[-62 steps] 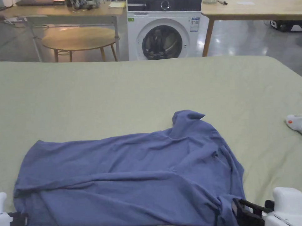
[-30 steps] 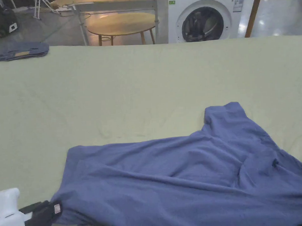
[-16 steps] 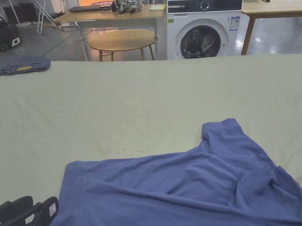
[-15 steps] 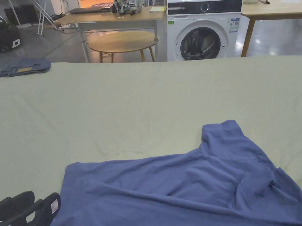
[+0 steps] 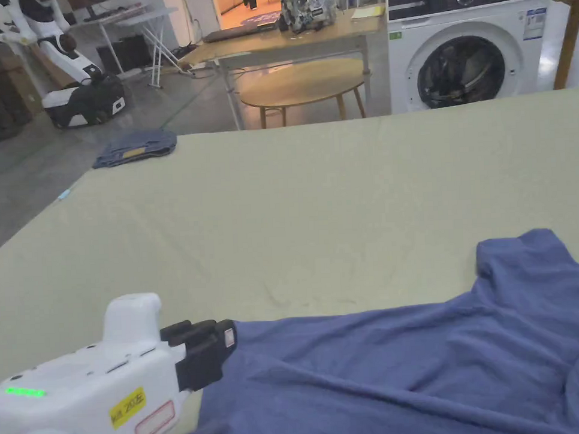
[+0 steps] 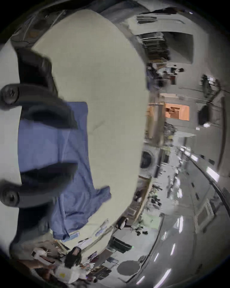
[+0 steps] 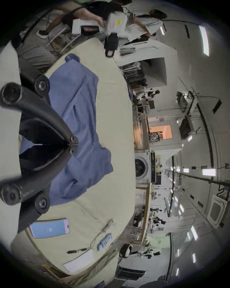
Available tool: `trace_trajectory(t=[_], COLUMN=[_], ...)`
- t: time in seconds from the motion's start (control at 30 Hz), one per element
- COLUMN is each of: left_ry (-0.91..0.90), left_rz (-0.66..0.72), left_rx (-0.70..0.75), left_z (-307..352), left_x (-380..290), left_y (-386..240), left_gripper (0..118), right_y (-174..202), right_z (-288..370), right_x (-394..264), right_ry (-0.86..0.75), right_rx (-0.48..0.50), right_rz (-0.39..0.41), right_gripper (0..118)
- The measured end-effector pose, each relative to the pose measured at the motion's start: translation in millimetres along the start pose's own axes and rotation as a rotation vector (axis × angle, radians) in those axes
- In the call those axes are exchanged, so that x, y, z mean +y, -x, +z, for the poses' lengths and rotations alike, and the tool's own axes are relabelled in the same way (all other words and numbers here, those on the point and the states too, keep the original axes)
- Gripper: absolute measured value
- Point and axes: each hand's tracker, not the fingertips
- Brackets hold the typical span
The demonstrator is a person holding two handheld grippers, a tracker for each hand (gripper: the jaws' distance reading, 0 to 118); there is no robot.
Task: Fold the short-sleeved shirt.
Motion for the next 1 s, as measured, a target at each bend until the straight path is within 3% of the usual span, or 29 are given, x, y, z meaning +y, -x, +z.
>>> trace_trajectory(t=[0.2,0.37,0.4,0.43,0.47,0.5,0.57,0.6,0.63,0.67,0.7,0.93,1.0], left_ry=[0.206,0.317,0.319,0.308,0.286,0.316,0.362,0.377,0.391,0.391,0.401,0.429,0.424], left_rz=[0.098,0.186,0.181,0.153,0.096,0.097,0.036,0.012,0.022,0.028,0.021,0.001,0.026], left_rx=[0.120,0.191,0.183,0.213,0.214,0.113,0.197,0.196,0.198,0.191,0.188,0.181,0.167], left_z=[-141.0,-211.1,-215.4,-215.0,-206.2,-210.6,-220.8,-225.1,-227.8,-227.7,-227.1,-215.7,-212.7], left_x=[23.8,5.0,1.0,-0.6,0.7,2.2,1.4,1.6,2.9,5.7,7.9,10.5,10.3], left_y=[66.6,100.3,97.7,91.9,81.9,78.6,68.5,75.2,76.8,77.4,77.2,62.4,66.8], left_gripper=[50,50,45,32,0,0,0,0,0,0,0,0,0], right_y=[-26.2,-57.8,-62.2,-67.1,-71.6,-76.3,-82.8,-86.6,-90.4,-94.9,-95.1,-146.7,-161.5], right_z=[-12.7,-19.1,-21.8,-24.9,-30.2,-36.9,-57.5,-72.8,-91.3,-112.9,-136.2,-302.2,-334.1], right_x=[-17.0,-32.0,-31.8,-31.5,-28.1,-22.6,-5.1,7.4,20.9,35.0,52.9,83.8,70.3], right_ry=[0.081,0.138,0.150,0.162,0.171,0.177,0.188,0.192,0.217,0.256,0.303,0.576,0.686], right_rx=[-0.025,-0.082,-0.094,-0.103,-0.104,-0.096,-0.073,-0.066,-0.074,-0.095,-0.114,-0.219,-0.236], right_rz=[-0.080,-0.097,-0.093,-0.086,-0.080,-0.068,-0.028,-0.002,0.026,0.051,0.063,0.019,-0.014], right_gripper=[0,0,0,0,0,0,0,5,22,51,60,59,52])
